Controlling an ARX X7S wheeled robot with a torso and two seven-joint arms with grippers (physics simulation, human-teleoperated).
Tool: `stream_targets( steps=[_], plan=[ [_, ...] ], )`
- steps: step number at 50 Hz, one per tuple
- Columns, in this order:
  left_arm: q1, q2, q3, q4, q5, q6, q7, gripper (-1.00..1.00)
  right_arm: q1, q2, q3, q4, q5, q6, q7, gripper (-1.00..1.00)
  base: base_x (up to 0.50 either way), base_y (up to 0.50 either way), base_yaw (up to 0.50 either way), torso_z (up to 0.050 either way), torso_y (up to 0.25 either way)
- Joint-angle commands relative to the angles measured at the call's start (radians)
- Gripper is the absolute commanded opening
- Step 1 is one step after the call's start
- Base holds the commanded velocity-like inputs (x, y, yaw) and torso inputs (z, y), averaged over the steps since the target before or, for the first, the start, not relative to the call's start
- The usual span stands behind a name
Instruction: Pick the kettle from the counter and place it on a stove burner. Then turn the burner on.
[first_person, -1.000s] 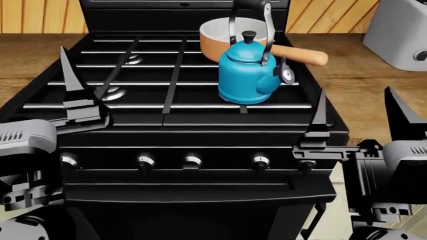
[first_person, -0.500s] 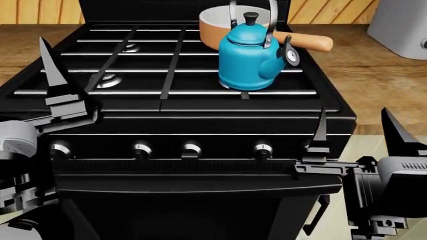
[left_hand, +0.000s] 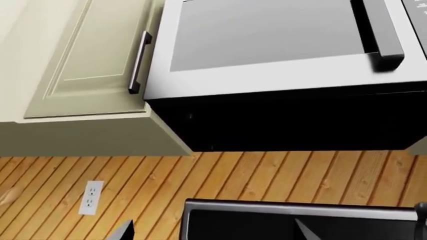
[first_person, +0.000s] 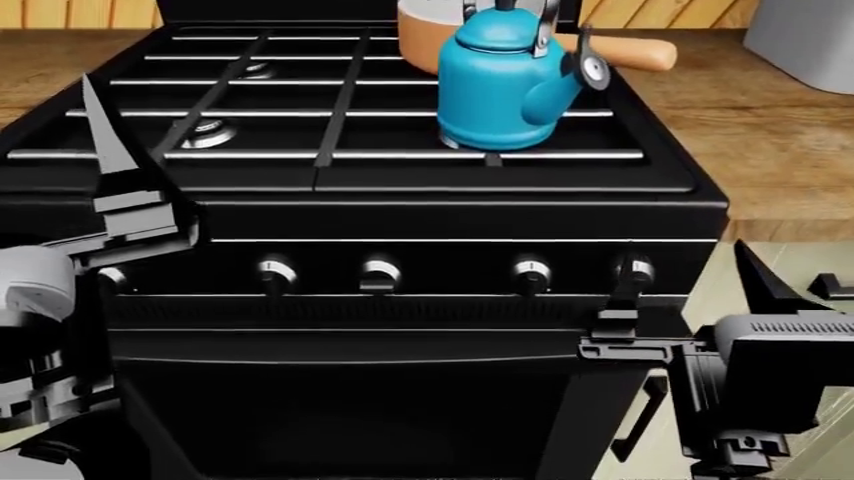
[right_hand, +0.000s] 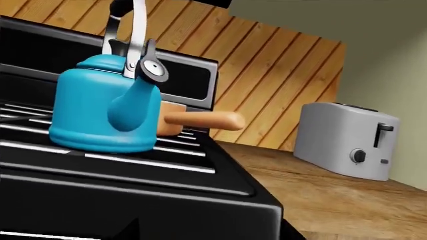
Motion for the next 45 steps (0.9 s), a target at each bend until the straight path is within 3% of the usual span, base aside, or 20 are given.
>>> stream_targets(
  steps=[1, 24, 28, 30, 37, 45],
  plan=[
    [0.001, -0.004, 0.01, 0.004, 0.0, 0.005, -0.002, 1.0, 0.008, 0.001, -0.004, 0.01, 0.016, 0.028, -0.001, 1.0, 0.0, 0.0, 0.0, -0.05, 0.0],
    [0.007, -0.026, 0.037, 0.012, -0.001, 0.008, 0.011, 1.0, 0.015, -0.019, 0.036, 0.071, 0.14, 0.056, -0.03, 1.0, 0.0, 0.0, 0.0, -0.05, 0.0],
    [0.019, -0.035, 0.062, 0.008, 0.07, 0.03, -0.011, 1.0, 0.025, -0.022, 0.056, 0.072, 0.187, 0.079, -0.028, 1.0, 0.0, 0.0, 0.0, -0.05, 0.0],
    [0.038, -0.047, 0.084, -0.005, 0.128, 0.069, -0.02, 1.0, 0.036, -0.021, 0.069, 0.07, 0.215, 0.098, -0.026, 1.0, 0.0, 0.0, 0.0, 0.0, 0.0],
    [0.057, -0.049, 0.07, -0.004, 0.098, 0.119, -0.012, 1.0, 0.118, -0.008, 0.058, 0.093, 0.274, 0.215, -0.007, 1.0, 0.0, 0.0, 0.0, 0.0, 0.0],
    [0.062, -0.054, 0.092, -0.003, 0.144, 0.126, -0.022, 1.0, 0.158, -0.019, 0.057, 0.15, 0.291, 0.241, -0.01, 1.0, 0.0, 0.0, 0.0, 0.0, 0.0]
  ],
)
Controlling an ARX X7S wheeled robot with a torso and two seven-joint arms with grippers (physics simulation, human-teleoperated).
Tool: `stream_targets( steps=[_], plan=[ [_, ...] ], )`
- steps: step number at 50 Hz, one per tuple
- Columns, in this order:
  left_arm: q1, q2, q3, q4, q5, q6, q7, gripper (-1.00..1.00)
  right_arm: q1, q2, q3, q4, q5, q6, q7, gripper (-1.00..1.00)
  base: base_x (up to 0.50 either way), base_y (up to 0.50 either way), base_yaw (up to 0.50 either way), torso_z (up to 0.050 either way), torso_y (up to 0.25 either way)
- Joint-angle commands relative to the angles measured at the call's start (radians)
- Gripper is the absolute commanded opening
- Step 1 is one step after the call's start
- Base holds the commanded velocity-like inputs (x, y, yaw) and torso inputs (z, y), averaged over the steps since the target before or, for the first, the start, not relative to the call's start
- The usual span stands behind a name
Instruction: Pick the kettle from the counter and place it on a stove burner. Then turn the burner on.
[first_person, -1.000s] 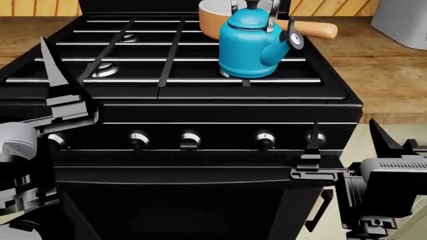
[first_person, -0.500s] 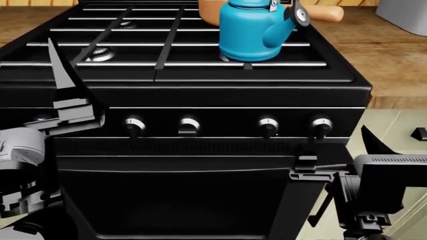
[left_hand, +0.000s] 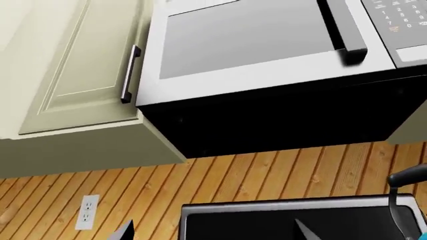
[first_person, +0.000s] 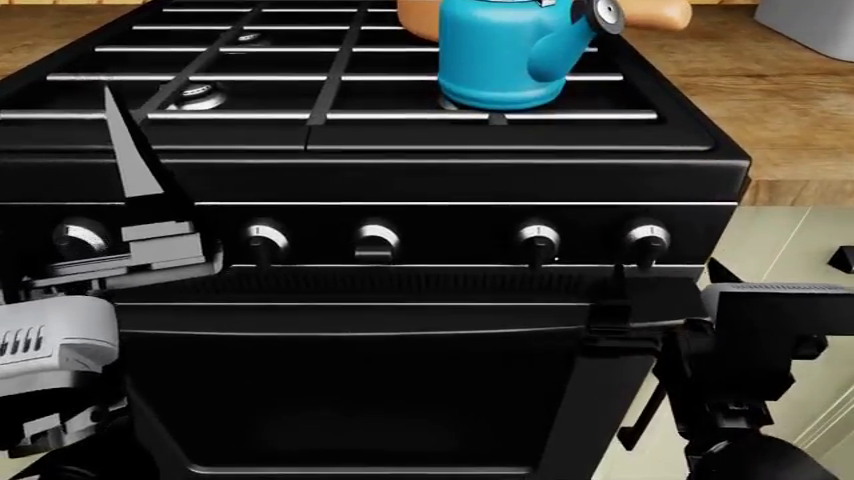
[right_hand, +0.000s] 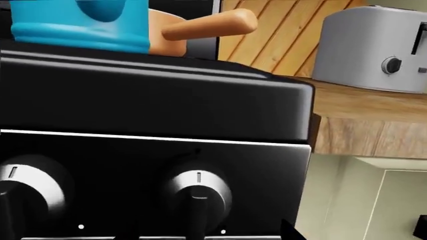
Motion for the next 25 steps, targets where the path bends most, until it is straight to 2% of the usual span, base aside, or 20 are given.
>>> stream_targets(
  steps=[1, 25],
  plan=[
    [0.017, -0.01, 0.019, -0.001, 0.051, 0.036, -0.013, 1.0, 0.067, -0.005, -0.001, 0.058, 0.049, 0.071, 0.004, 1.0, 0.0, 0.0, 0.0, 0.0, 0.0],
    [0.013, -0.009, -0.004, 0.003, -0.012, 0.025, -0.01, 1.0, 0.209, -0.033, -0.042, 0.224, 0.026, 0.106, -0.017, 1.0, 0.0, 0.0, 0.0, 0.0, 0.0]
  ],
)
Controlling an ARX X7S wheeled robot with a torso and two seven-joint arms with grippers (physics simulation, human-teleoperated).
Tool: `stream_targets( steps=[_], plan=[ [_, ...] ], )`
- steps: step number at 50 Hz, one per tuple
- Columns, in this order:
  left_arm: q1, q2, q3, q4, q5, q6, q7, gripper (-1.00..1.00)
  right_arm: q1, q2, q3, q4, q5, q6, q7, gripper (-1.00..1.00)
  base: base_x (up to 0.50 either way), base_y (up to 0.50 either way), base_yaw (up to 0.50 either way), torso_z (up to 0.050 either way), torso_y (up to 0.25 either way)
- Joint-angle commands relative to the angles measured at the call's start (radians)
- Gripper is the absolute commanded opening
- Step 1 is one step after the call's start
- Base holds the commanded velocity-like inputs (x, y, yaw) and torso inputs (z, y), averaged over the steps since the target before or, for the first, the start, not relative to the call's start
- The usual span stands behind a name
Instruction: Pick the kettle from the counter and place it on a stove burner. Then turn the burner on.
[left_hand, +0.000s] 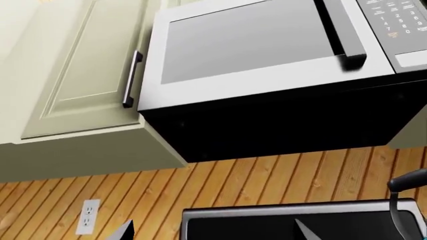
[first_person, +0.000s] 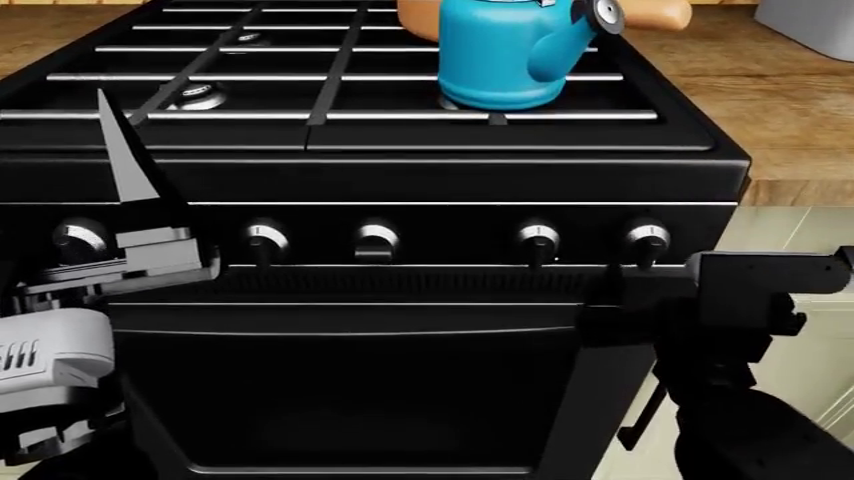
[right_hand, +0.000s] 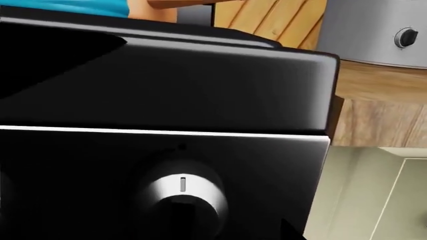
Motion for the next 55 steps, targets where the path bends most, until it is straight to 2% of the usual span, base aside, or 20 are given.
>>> stream_targets(
  steps=[1, 20, 21, 42, 55],
  plan=[
    [0.0, -0.001, -0.009, 0.003, -0.024, -0.006, 0.0, 1.0, 0.075, -0.013, -0.021, 0.093, -0.03, 0.016, -0.008, 1.0, 0.0, 0.0, 0.0, 0.0, 0.0],
    [-0.002, -0.005, -0.015, 0.006, -0.039, -0.007, -0.004, 1.0, 0.135, -0.026, -0.047, 0.165, -0.042, 0.026, -0.027, 1.0, 0.01, 0.0, 0.01, 0.0, -0.003],
    [-0.002, -0.005, -0.016, 0.006, -0.041, -0.007, -0.004, 1.0, 0.14, -0.026, -0.048, 0.169, -0.044, 0.029, -0.025, -1.0, 0.02, 0.0, 0.01, 0.0, 0.0],
    [-0.006, -0.008, -0.016, 0.006, -0.054, -0.011, -0.007, 1.0, 0.15, 0.02, -0.044, 0.118, -0.05, 0.075, 0.005, -1.0, 0.02, 0.0, 0.01, 0.0, -0.005],
    [-0.002, -0.013, -0.017, 0.013, -0.06, -0.012, -0.009, 1.0, 0.264, 0.129, -0.19, -0.065, -0.11, 0.267, 0.025, -1.0, 0.01, 0.0, 0.01, 0.0, -0.003]
  ],
)
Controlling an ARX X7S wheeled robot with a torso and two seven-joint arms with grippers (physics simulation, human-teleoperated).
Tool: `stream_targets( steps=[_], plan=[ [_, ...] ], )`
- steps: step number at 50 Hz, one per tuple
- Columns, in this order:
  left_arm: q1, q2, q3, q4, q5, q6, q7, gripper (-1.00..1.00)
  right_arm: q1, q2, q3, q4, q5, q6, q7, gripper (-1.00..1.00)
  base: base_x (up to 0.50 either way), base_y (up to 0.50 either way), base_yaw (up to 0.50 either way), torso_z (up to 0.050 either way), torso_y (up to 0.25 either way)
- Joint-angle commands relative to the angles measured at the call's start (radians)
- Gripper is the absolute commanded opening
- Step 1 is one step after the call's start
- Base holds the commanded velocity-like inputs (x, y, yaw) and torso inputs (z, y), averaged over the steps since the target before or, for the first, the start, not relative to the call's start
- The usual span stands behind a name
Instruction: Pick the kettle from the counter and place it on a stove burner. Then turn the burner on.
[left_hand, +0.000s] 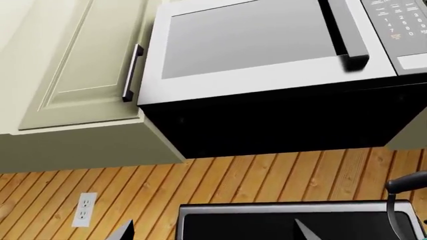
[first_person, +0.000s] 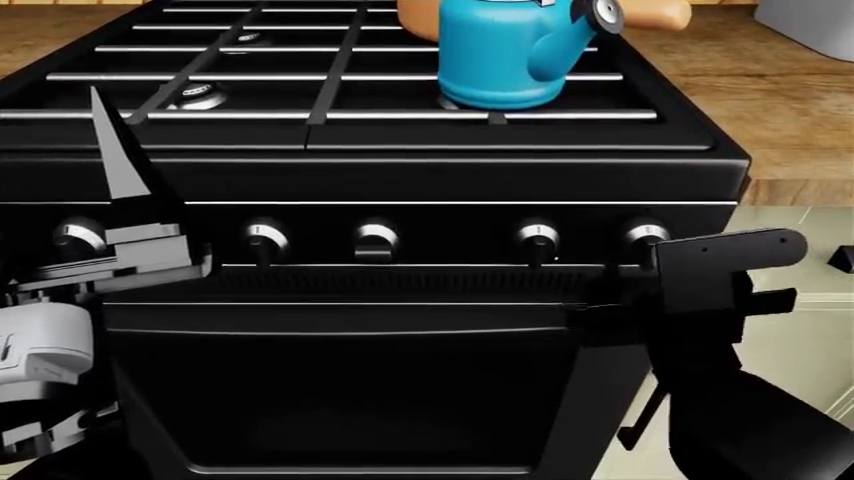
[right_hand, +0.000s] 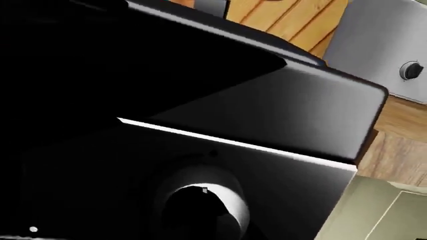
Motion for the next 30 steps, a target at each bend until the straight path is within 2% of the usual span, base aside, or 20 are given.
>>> stream_targets(
  steps=[1, 30],
  plan=[
    [0.002, -0.004, -0.001, 0.005, -0.005, -0.001, -0.002, 1.0, 0.141, 0.067, -0.056, -0.063, -0.111, 0.125, -0.043, -1.0, 0.0, 0.0, 0.01, 0.0, 0.0],
    [0.002, -0.012, -0.003, 0.012, -0.013, -0.003, -0.01, 1.0, 0.314, 0.122, -0.36, -0.15, -0.239, 0.311, -0.086, -1.0, 0.0, 0.0, 0.0, 0.001, 0.001]
  ],
)
